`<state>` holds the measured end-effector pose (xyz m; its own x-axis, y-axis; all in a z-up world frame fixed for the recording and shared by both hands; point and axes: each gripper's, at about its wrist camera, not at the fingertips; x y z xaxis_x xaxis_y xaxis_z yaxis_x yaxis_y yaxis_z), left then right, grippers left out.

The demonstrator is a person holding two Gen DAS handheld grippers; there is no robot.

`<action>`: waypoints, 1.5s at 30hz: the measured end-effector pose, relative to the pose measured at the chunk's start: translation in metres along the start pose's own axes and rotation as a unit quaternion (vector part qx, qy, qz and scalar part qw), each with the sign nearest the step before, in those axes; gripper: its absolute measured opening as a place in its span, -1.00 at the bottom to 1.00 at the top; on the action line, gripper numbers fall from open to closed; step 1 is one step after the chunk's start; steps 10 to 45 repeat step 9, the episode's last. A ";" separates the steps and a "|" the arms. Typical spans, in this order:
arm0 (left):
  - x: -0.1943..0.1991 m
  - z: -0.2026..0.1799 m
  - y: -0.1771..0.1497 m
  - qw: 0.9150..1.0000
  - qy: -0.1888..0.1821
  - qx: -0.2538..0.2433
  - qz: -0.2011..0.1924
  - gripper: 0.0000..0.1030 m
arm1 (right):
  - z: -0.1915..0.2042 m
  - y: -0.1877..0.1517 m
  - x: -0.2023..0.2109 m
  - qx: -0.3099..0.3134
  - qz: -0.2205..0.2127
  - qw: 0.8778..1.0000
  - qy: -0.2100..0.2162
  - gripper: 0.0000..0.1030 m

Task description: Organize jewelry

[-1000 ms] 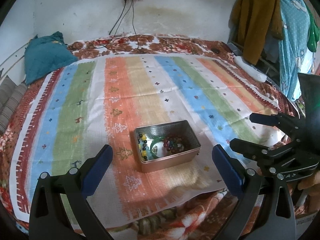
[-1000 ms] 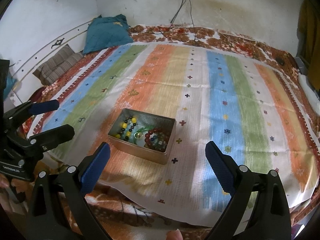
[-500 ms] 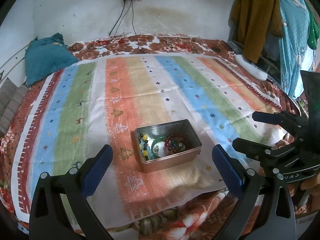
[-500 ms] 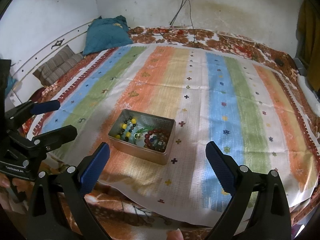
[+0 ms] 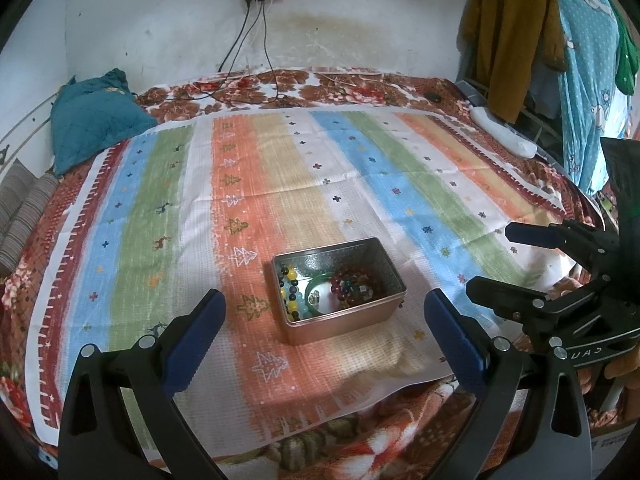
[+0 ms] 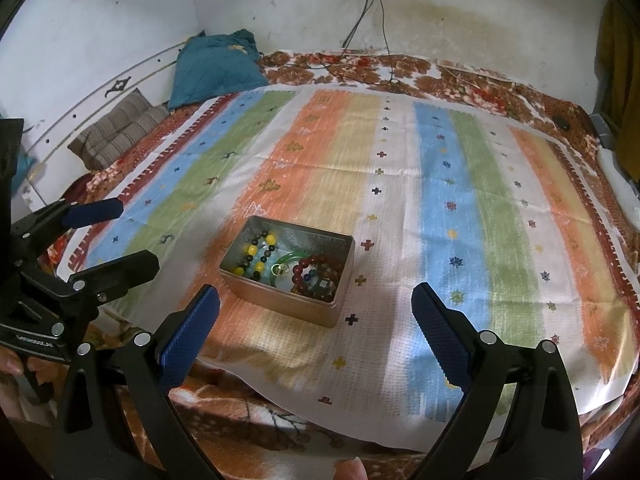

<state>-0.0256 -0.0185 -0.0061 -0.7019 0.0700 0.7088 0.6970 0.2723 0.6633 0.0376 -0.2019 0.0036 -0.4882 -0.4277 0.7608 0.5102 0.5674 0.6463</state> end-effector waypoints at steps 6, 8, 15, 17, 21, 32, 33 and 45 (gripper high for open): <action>-0.002 0.000 0.000 1.000 0.003 0.000 0.007 0.89 | -0.001 0.000 0.000 0.000 0.000 1.000 0.000 0.89; -0.001 0.002 0.001 1.000 0.001 -0.002 0.007 0.89 | 0.001 0.000 -0.001 -0.001 0.000 1.000 0.000 0.89; -0.001 0.002 0.001 1.000 0.001 -0.002 0.007 0.89 | 0.002 0.000 -0.001 -0.001 0.000 1.000 0.001 0.89; -0.001 0.002 0.001 1.000 0.001 -0.002 0.007 0.89 | 0.002 0.000 -0.001 -0.001 0.000 1.000 0.001 0.89; -0.001 0.002 0.001 1.000 0.001 -0.002 0.007 0.89 | 0.002 0.000 -0.001 -0.001 0.000 1.000 0.001 0.89; -0.001 0.002 0.001 1.000 0.001 -0.002 0.007 0.89 | 0.002 0.000 -0.001 -0.001 0.000 1.000 0.001 0.89; -0.001 0.002 0.001 1.000 0.001 -0.002 0.007 0.89 | 0.002 0.000 -0.001 -0.001 0.000 1.000 0.001 0.89; -0.001 0.002 0.001 1.000 0.001 -0.002 0.007 0.89 | 0.002 0.000 -0.001 -0.001 0.000 1.000 0.001 0.89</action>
Point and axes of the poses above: each gripper's, at about its wrist camera, not at the fingertips, and x roughly against the way its jaws point, z to its left, y to its top, and after that the axes turned 10 degrees about x, right-handed
